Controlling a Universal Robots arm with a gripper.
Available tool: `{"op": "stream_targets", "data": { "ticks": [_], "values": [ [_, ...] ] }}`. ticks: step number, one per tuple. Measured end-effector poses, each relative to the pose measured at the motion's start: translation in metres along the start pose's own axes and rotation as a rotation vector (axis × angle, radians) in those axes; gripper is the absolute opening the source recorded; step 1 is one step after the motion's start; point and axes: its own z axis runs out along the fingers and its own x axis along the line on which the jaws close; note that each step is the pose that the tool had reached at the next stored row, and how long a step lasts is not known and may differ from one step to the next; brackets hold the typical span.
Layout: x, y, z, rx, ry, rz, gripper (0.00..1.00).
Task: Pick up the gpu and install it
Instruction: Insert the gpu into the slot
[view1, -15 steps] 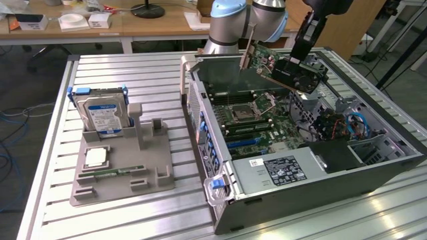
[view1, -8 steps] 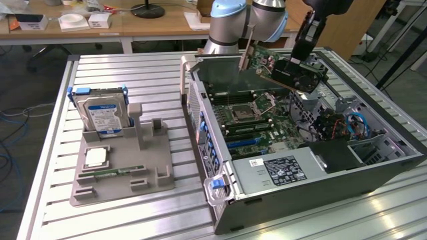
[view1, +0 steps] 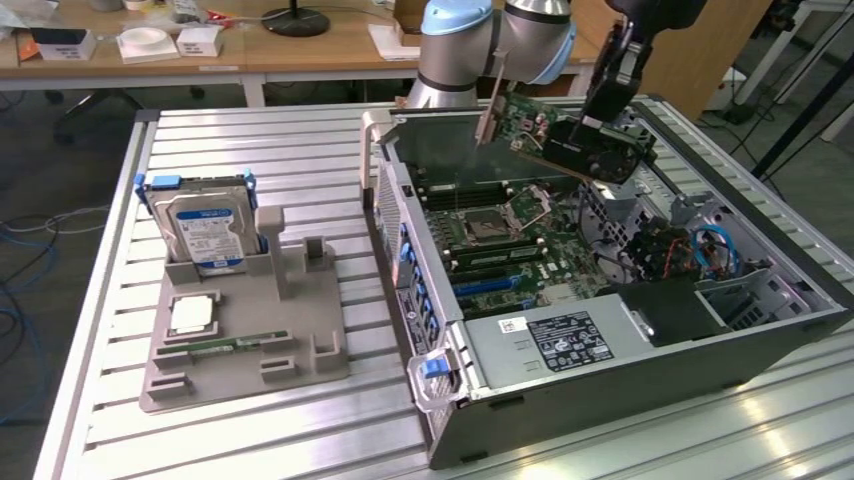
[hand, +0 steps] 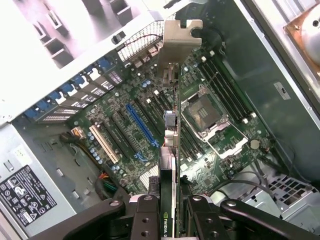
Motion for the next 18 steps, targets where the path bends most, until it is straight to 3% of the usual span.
{"op": "stream_targets", "data": {
  "ticks": [18],
  "values": [
    [-0.0002, -0.0003, 0.0, -0.004, 0.0099, -0.184, 0.26]
  ]
}}
